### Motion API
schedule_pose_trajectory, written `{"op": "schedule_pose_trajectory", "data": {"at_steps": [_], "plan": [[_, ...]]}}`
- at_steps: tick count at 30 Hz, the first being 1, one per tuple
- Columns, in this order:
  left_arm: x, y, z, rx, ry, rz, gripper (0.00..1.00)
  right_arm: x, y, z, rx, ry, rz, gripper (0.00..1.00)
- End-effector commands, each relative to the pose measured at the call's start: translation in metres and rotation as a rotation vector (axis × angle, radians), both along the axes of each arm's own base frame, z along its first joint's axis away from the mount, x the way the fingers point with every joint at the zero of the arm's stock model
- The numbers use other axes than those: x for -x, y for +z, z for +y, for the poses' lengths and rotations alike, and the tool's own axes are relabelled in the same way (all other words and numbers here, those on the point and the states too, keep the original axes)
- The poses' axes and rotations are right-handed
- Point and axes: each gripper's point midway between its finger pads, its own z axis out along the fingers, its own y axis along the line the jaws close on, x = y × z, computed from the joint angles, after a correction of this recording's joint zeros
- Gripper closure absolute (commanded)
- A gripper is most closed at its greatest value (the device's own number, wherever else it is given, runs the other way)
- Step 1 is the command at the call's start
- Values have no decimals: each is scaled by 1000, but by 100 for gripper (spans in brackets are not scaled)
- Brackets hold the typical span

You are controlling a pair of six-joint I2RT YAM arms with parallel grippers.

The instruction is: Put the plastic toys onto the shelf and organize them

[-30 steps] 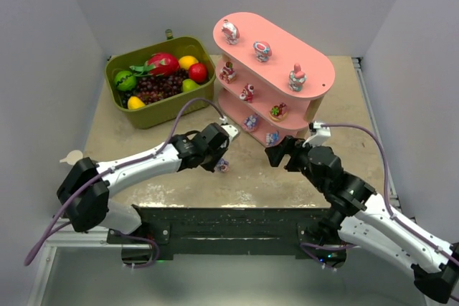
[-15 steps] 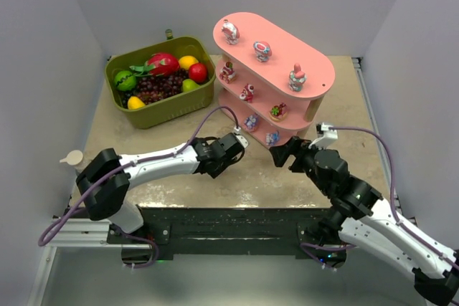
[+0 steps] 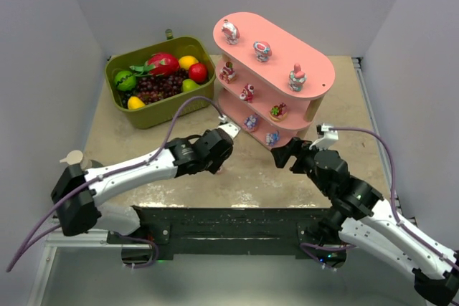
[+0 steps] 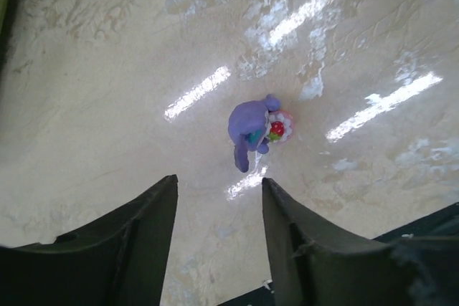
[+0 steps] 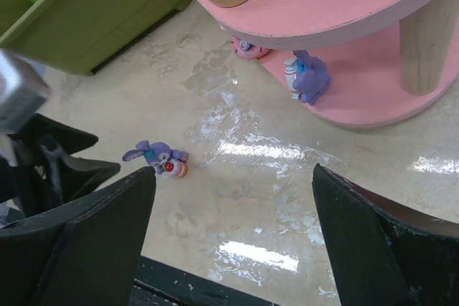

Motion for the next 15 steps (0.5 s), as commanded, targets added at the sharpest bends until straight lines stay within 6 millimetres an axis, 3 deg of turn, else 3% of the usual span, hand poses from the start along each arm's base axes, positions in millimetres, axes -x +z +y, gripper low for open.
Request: {"op": "schedule_pose_trajectory", "data": {"at_steps": [1,2,4,5,6,7,8,11,15], "plan": [[19,12,-9,259,95,26,50,-4,12,16,-23,69,-47,9],[22,21,-8,323,104,11,53,-3,7,22,-17,100,-41,11],[29,18,-7,398,129,24,55,1,-3,46,-14,216,-19,14],[32,27,-5,449,135,7,57,3,-14,54,-11,253,3,22],[34,24,-4,483,160,10,58,1,-11,65,-39,287,-18,28],[35,26,-3,508,165,4,59,4,-29,77,-27,344,34,33],[36,32,0,543,171,-11,60,7,-40,84,-24,372,56,44],[34,31,12,566,243,-40,61,6,-58,106,0,403,77,53],[38,6,24,562,350,-11,62,0,-74,135,52,401,77,61]]}}
